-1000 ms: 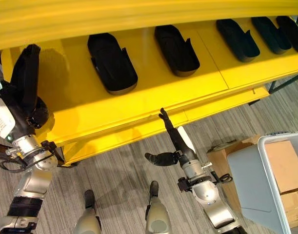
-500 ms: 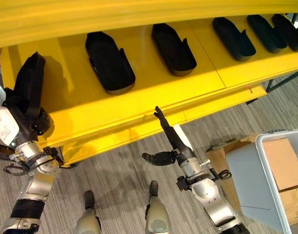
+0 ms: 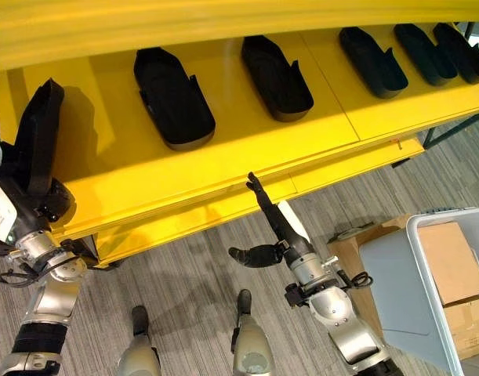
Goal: Move parts from the plastic box to the shelf.
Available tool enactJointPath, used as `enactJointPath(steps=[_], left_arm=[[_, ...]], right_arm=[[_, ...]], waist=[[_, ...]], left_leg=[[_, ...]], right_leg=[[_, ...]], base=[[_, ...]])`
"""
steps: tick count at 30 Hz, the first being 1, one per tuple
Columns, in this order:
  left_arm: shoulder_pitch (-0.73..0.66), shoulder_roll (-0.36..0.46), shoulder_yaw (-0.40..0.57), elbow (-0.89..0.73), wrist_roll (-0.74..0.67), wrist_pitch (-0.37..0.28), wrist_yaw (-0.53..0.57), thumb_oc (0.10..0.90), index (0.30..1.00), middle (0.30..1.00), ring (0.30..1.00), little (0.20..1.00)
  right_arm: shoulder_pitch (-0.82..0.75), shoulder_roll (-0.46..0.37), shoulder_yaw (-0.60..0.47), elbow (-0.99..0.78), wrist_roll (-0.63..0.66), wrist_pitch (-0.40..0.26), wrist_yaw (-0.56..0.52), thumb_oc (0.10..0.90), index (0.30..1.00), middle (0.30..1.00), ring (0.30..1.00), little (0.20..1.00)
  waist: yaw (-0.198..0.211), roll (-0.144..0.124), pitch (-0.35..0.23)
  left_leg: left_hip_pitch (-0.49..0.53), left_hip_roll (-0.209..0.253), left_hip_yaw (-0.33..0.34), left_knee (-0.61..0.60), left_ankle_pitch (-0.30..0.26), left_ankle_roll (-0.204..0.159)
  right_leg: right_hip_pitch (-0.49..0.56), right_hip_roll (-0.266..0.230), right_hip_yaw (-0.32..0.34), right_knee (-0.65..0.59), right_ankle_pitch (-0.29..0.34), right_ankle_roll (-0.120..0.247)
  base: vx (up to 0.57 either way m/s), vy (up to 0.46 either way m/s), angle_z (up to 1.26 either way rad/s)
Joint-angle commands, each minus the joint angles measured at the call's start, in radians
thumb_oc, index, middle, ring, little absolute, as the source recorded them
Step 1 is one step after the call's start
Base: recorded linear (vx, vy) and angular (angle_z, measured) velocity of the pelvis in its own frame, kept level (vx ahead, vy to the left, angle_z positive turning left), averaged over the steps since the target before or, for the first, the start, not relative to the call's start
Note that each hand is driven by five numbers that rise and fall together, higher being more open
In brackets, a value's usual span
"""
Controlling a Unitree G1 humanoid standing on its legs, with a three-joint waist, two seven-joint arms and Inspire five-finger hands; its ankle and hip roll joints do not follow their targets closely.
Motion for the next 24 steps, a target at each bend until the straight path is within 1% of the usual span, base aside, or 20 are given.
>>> enactJointPath(steps=[1,11,18,24], left_arm=[[-0.081,0.069,0.035,-0.013,0.024,-0.032,0.076,0.400,0.300,0.300,0.300,0.300],[-0.145,0.085,0.025,-0.016,0.027,-0.024,0.121,0.400,0.300,0.300,0.300,0.300],[-0.186,0.098,0.028,-0.005,0.026,-0.020,0.151,0.400,0.300,0.300,0.300,0.300],[-0.195,0.103,0.032,-0.005,0.025,-0.014,0.153,0.400,0.300,0.300,0.300,0.300]], right_arm=[[-0.068,-0.015,-0.017,-0.157,0.038,-0.096,-0.031,0.900,1.000,1.000,1.000,1.000],[-0.064,-0.019,-0.014,-0.161,0.048,-0.111,-0.045,0.900,1.000,1.000,1.000,1.000],[-0.061,-0.025,-0.008,-0.160,0.052,-0.120,-0.049,0.900,1.000,1.000,1.000,1.000],[-0.062,-0.030,-0.003,-0.158,0.051,-0.122,-0.051,0.900,1.000,1.000,1.000,1.000]], waist=[[0.011,-0.046,-0.048],[0.000,-0.067,-0.059],[-0.009,-0.070,-0.066],[-0.011,-0.069,-0.064]], left_leg=[[0.039,0.048,0.026,0.022,-0.053,0.013],[0.019,0.056,0.029,0.030,-0.052,0.010],[0.013,0.055,0.034,0.037,-0.056,0.010],[0.010,0.055,0.033,0.044,-0.058,0.010]], right_leg=[[-0.113,-0.038,0.004,0.215,-0.107,-0.001],[-0.136,-0.027,0.014,0.216,-0.104,-0.003],[-0.147,-0.022,0.024,0.221,-0.106,-0.004],[-0.150,-0.020,0.026,0.224,-0.107,-0.005]], base=[[0.00,0.000,0.00],[0.00,0.001,0.00],[0.01,0.004,-0.02],[0.01,0.001,-0.02]])
